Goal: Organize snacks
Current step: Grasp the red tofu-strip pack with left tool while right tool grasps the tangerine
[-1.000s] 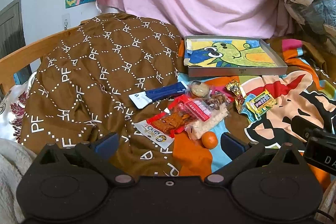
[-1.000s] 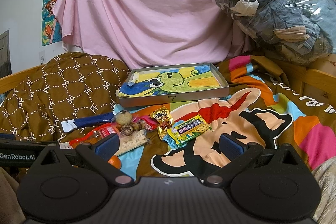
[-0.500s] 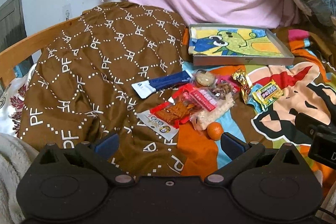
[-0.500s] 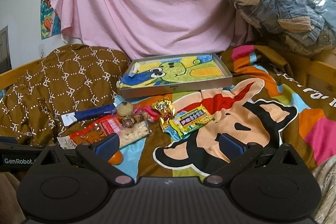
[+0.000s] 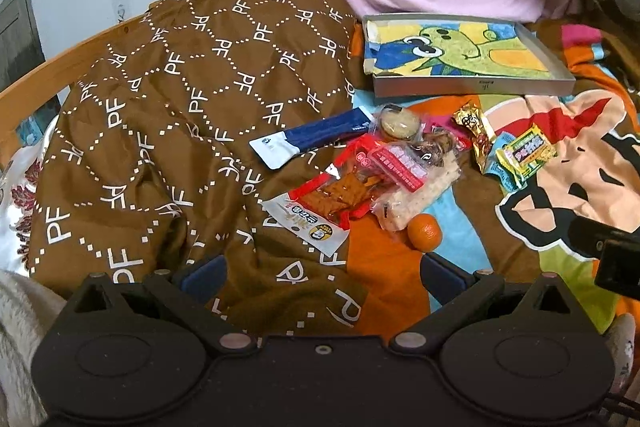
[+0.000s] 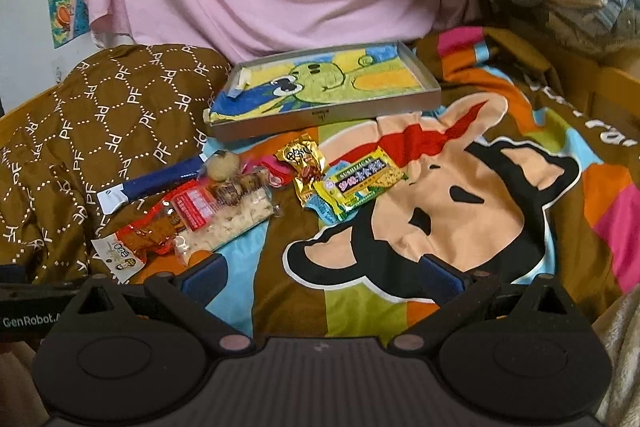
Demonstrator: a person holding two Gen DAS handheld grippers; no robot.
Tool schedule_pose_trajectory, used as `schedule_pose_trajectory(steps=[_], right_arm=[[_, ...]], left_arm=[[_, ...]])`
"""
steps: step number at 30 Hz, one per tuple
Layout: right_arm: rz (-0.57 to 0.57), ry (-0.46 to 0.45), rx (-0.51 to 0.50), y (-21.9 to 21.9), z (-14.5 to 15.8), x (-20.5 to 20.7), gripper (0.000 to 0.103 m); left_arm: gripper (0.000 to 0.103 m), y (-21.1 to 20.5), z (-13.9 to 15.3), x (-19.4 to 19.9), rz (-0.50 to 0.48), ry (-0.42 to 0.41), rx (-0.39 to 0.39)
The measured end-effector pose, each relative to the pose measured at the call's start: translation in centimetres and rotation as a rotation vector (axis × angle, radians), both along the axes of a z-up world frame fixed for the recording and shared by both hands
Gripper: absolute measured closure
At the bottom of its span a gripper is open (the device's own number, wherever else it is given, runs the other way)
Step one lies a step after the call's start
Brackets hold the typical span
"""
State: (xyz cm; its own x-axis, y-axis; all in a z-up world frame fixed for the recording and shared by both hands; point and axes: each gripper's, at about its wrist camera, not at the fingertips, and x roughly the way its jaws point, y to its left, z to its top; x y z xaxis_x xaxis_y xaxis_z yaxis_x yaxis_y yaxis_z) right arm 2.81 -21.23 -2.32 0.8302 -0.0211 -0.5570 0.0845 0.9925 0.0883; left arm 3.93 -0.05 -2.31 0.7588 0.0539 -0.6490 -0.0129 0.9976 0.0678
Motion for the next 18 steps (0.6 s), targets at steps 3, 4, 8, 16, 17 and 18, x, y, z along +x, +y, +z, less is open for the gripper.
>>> schedule_pose_trajectory(steps=[3, 4, 8, 16, 17, 18], right_arm=[[-0.004, 0.020, 0.016, -0.3, 0.0, 0.6, 0.000], [-0.003, 0.028, 0.021, -0.3, 0.0, 0.8, 0.000], [0.010, 0.045, 0.026, -0.5, -0.1, 1.4, 0.000], [0.102, 0.058, -0.032, 0.2, -0.1, 3.3, 0.000], [0.115, 0.061, -0.040, 0.4, -0.3, 3.6, 0.000], [0.131, 0.063, -0.049, 0.6, -0.3, 3.9, 0.000]], left_arm=[[0.001, 0.0, 0.2, 0.8, -0.005, 0.010, 0.009], [0.001, 0.1, 0.2, 1.1, -0.004, 0.011, 0.010], [0.001, 0.4, 0.6, 2.4, 0.000, 0.018, 0.014], [0.001, 1.8, 0.8, 6.2, -0.059, 0.119, -0.002], [0.001, 2.0, 0.7, 6.7, -0.065, 0.135, -0.004], [0.001, 2.2, 0.7, 7.3, -0.072, 0.153, -0.008]])
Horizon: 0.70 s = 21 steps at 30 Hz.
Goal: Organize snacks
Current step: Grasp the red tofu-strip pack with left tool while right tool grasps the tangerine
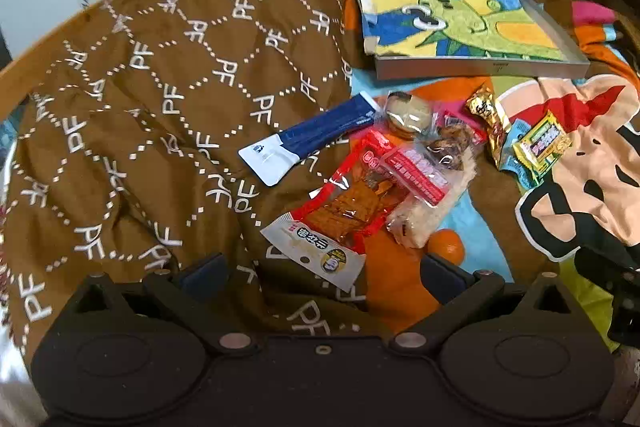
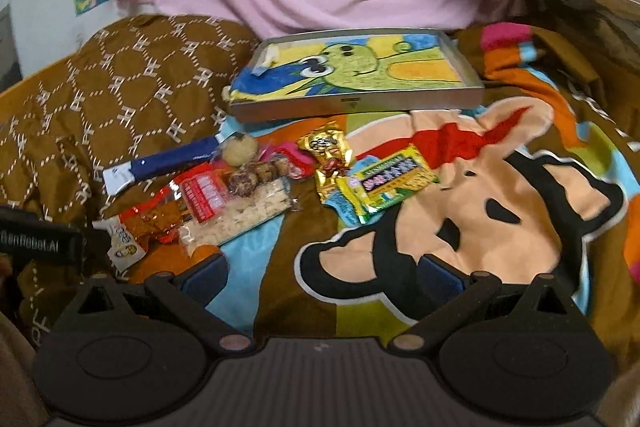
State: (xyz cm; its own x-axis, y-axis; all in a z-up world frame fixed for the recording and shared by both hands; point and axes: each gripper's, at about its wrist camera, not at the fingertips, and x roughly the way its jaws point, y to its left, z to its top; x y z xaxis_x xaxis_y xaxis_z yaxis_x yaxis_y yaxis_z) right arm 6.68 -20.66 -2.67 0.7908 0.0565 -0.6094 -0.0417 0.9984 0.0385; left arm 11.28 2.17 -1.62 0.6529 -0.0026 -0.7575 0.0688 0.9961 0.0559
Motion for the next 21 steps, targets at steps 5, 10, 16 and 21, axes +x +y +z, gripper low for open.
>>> schedule_pose_trajectory(steps=[5, 10, 16, 21], right_arm=[[0.095, 0.044, 0.010, 0.5, -0.5, 2.0, 0.000], [0.173, 0.057, 0.003, 0.9, -0.8, 3.7, 0.000], [0.375, 0.058, -0.033, 2.2, -1.1, 4.9, 0.000], [0.450, 0.054, -0.088, 3.5, -1.7, 4.9, 0.000]], left_arm=[[0.001, 1.0, -0.5, 2.4, 0.001, 0.072, 0.008], [0.001, 1.6, -1.3, 4.2, 0.005, 0.134, 0.014], [0.001, 1.4, -2.2, 5.3, -0.022, 0.182, 0.044], [0.001, 1.1, -2.6, 6.0, -0.050, 0.193, 0.059]])
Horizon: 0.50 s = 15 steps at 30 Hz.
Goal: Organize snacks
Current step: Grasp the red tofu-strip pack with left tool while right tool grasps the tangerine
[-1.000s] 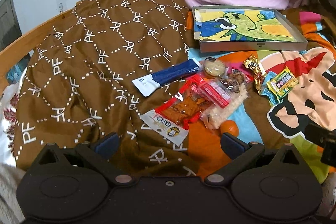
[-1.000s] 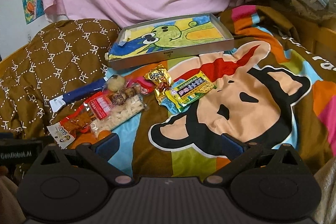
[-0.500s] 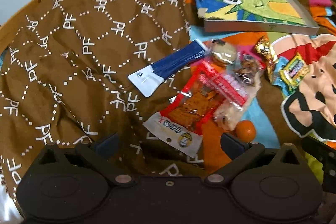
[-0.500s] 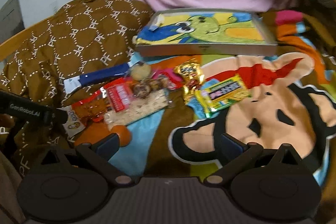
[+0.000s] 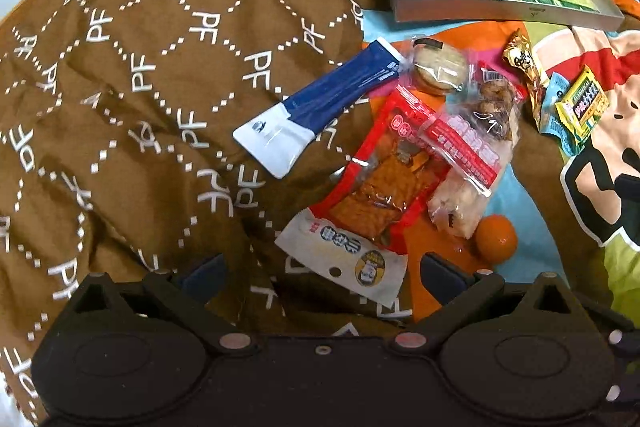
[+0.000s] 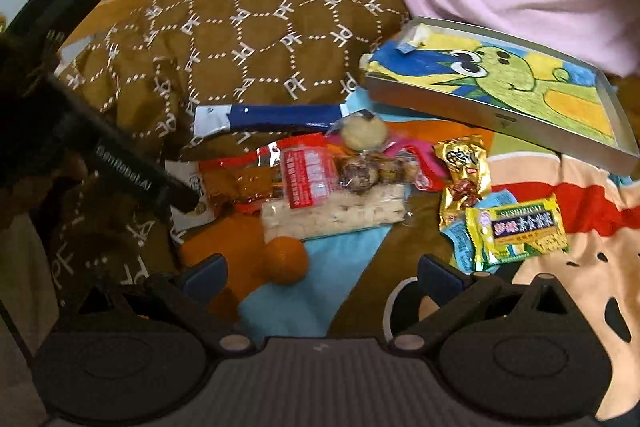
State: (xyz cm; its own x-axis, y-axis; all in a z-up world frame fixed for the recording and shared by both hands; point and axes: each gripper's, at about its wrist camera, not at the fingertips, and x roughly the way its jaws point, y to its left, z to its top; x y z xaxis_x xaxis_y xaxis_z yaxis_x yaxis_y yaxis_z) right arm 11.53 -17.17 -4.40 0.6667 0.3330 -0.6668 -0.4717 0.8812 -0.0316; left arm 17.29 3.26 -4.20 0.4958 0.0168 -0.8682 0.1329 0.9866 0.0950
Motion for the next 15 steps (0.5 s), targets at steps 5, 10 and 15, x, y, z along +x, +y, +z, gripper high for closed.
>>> schedule_pose_trajectory(steps=[5, 10, 15], right_arm=[[-0.004, 0.029, -0.036, 0.9, -1.4, 0.7, 0.000], [-0.007, 0.042, -0.033, 1.3, -2.6, 1.8, 0.000], [0.046, 0.015, -0.043, 2.2, -3.2, 2.2, 0.001]], left_arm=[[0.001, -0.6, -0.1, 0.6, -0.100, -0.031, -0.015], [0.001, -2.3, -0.5, 1.4, -0.264, -0.063, 0.016], [0.001, -3.1, -0.7, 1.6, -0.414, -0.117, 0.118]])
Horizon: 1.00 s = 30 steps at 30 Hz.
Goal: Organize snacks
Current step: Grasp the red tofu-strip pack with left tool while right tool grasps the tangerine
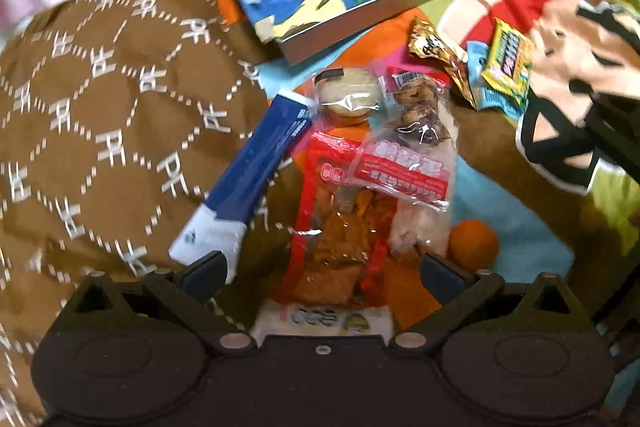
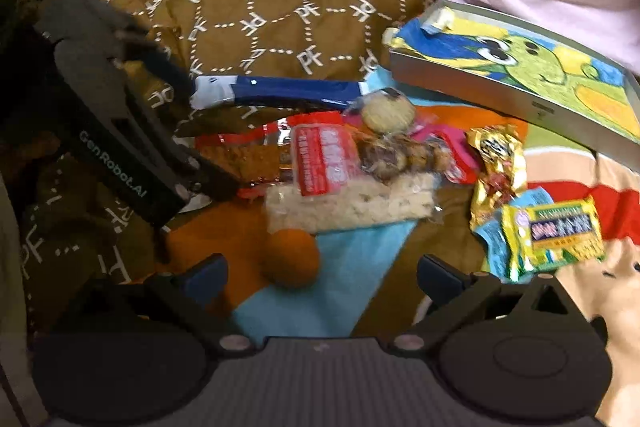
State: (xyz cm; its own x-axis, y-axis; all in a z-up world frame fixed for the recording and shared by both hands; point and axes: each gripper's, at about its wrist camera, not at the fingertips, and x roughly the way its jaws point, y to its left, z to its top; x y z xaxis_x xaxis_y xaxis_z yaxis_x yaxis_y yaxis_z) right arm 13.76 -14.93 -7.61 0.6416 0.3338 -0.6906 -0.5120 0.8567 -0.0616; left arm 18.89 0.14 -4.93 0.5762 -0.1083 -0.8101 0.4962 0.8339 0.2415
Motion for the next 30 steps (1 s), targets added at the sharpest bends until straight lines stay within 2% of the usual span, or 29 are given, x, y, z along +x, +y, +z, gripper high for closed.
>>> schedule_pose_trajectory(steps=[4, 8, 10, 13, 15, 18, 21, 26, 30], right_arm=[[0.038, -0.005, -0.023, 1.1, -0.6, 0.3, 0.008], [0.052, -0.010, -0.025, 1.5, -0.8, 0.3, 0.012], [0.050, -0.001, -0.022, 1.5, -0.8, 0.4, 0.012], [0.043, 0.005, -0.013, 1.3, -0.9, 0.4, 0.014], [0.034, 0.011, -0.004, 1.2, -1.0, 0.7, 0.016], [0.020, 0.020, 0.005, 1.1, -1.1, 0.8, 0.021], [0.018, 0.022, 0.006, 1.1, -1.1, 0.9, 0.029], [0.021, 0.036, 0.015, 1.2, -1.2, 1.0, 0.039], [0.017, 0.051, 0.031, 1.2, -1.4, 1.4, 0.042]], left_arm=[[0.001, 0.4, -0.6, 0.9, -0.026, 0.031, 0.006], [0.003, 1.0, -0.7, 1.7, -0.070, 0.064, -0.091], [0.006, 1.0, -0.9, 2.1, -0.089, 0.074, -0.102], [0.011, 0.8, -1.5, 2.4, -0.119, 0.088, -0.080], [0.023, 0.6, -1.8, 2.2, -0.132, 0.097, -0.053], [0.026, 0.2, -2.0, 1.8, -0.162, 0.094, -0.021], [0.034, 0.0, -2.8, 2.3, -0.124, 0.131, 0.031], [0.038, 0.4, -3.0, 2.9, -0.092, 0.158, -0.004], [0.037, 0.4, -3.4, 3.4, -0.076, 0.170, -0.011]])
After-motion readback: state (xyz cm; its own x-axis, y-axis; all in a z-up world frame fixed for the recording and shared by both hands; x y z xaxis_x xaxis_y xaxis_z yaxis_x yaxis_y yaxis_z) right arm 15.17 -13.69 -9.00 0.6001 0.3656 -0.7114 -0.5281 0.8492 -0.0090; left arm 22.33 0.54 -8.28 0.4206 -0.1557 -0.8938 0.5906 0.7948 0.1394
